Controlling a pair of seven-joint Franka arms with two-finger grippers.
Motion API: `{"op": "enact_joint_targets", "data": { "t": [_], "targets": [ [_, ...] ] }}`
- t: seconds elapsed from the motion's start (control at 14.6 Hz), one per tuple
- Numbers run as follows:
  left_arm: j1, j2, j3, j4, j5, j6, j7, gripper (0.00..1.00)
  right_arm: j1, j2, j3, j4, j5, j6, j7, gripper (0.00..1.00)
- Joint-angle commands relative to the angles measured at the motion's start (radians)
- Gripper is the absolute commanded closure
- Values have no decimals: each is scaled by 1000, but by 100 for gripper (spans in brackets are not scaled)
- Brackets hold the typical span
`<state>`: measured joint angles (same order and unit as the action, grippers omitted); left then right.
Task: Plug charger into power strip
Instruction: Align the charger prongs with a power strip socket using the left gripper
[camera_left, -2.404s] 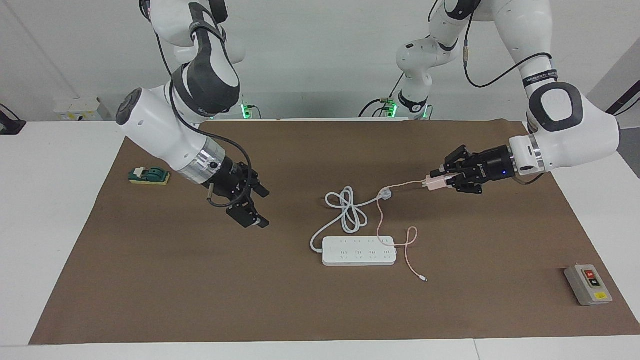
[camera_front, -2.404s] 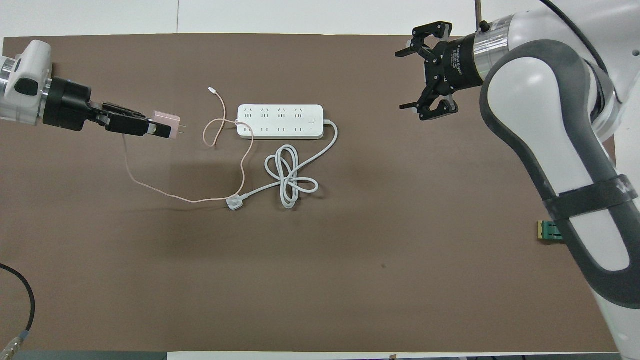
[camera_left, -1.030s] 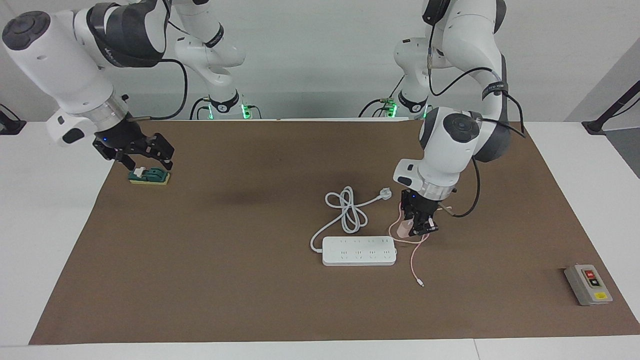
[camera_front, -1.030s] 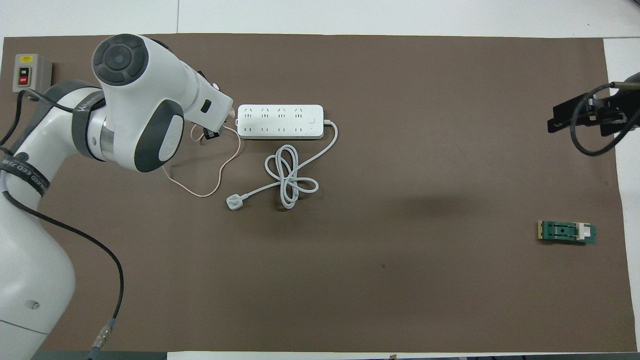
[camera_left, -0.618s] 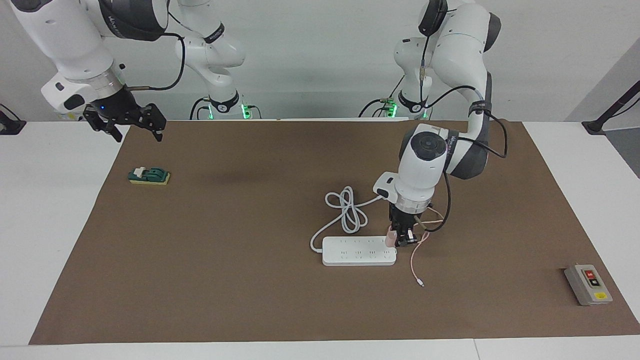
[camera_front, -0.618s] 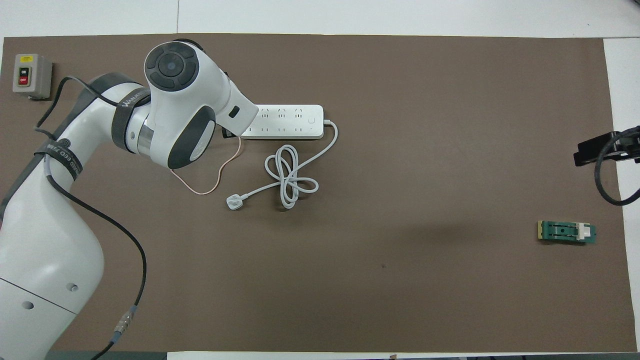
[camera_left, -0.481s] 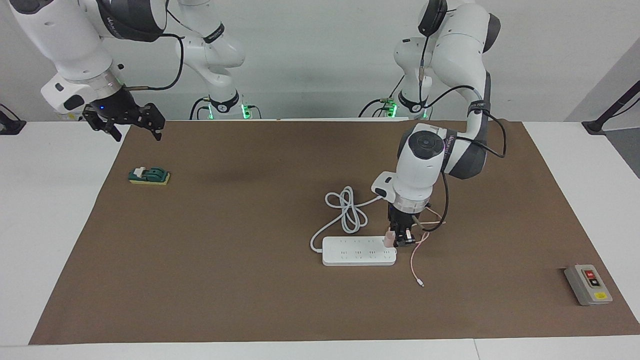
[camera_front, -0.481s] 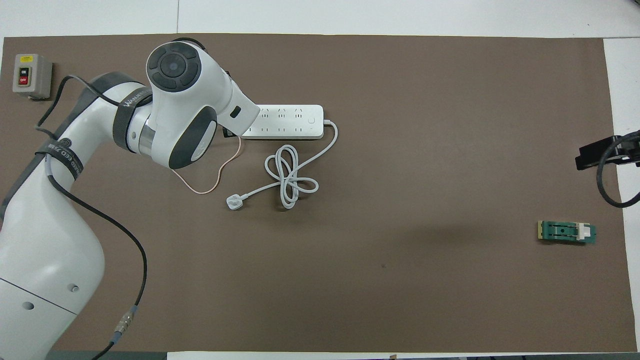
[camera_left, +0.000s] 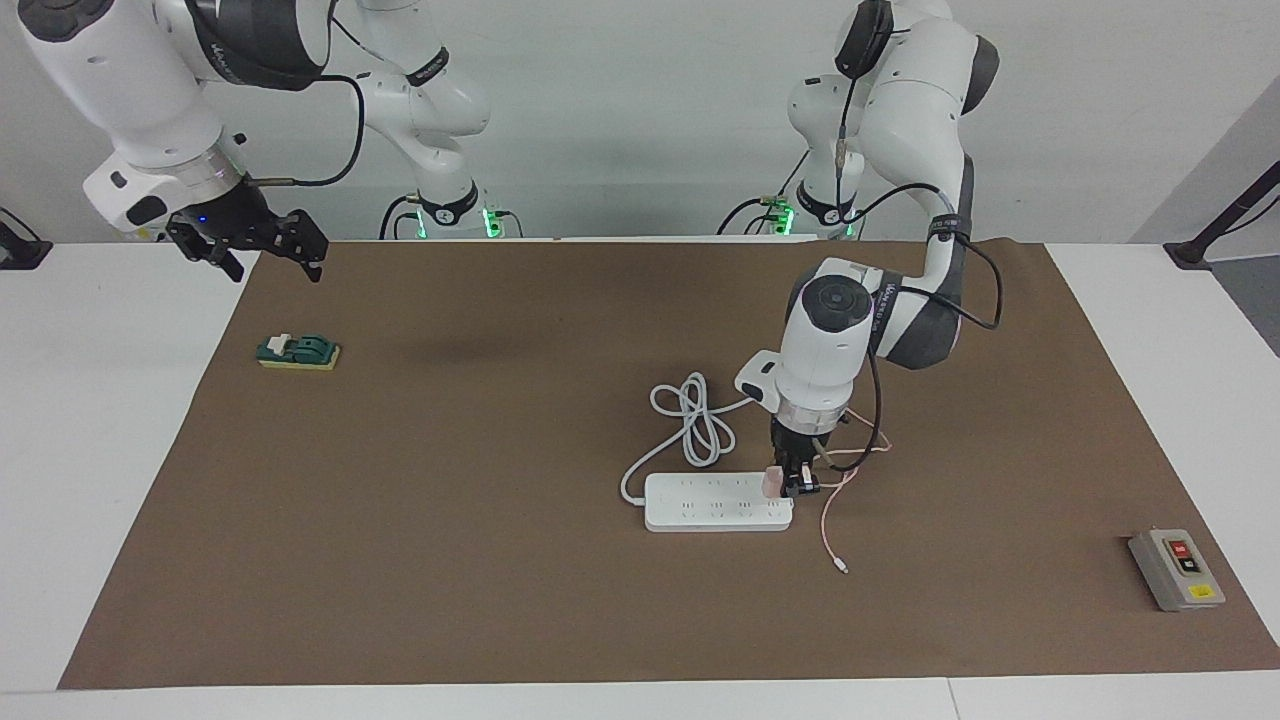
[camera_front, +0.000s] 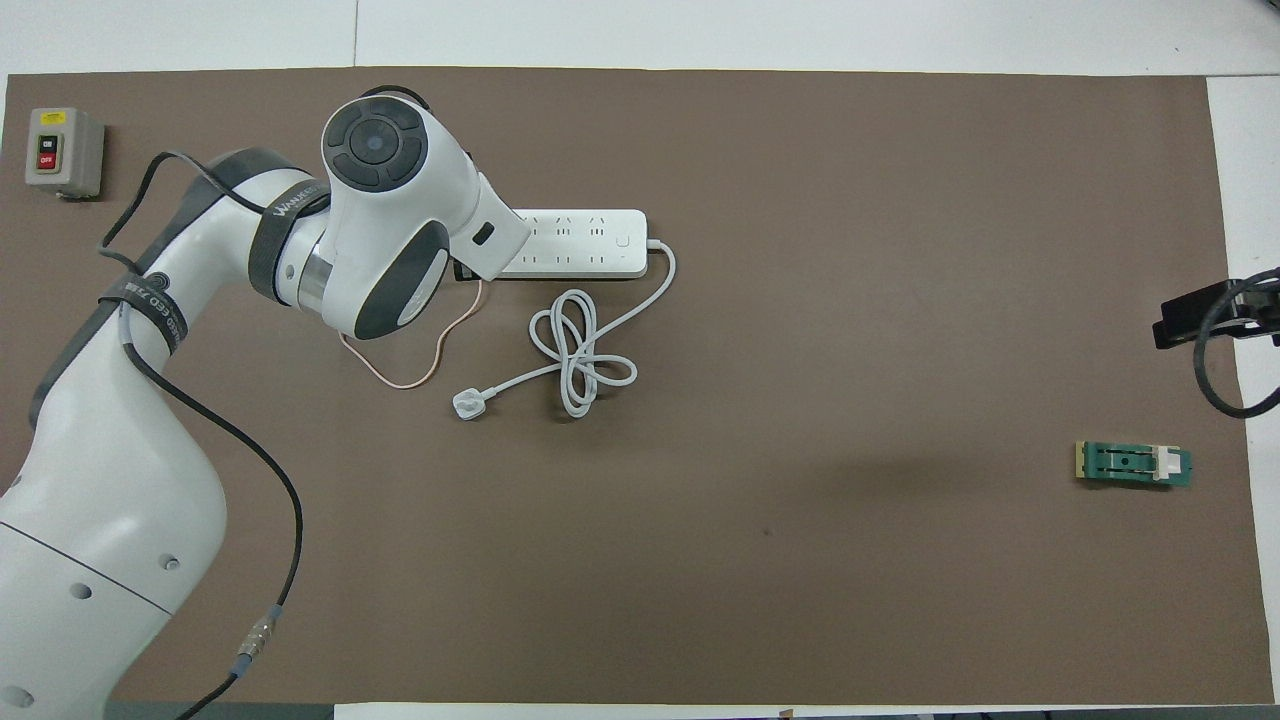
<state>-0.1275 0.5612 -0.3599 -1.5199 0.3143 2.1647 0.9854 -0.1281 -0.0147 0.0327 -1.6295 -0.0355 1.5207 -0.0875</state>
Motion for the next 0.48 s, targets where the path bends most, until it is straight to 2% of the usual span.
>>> {"op": "enact_joint_targets", "data": {
  "t": [0.0, 0.41],
  "targets": [
    [-4, 8, 3, 21, 19, -14, 35, 100, -12, -17, 19, -3, -3, -14, 18, 0],
    [-3, 3, -5, 12, 15, -46, 39, 100, -10, -17, 19, -3, -4, -8, 22, 0]
  ]
}}
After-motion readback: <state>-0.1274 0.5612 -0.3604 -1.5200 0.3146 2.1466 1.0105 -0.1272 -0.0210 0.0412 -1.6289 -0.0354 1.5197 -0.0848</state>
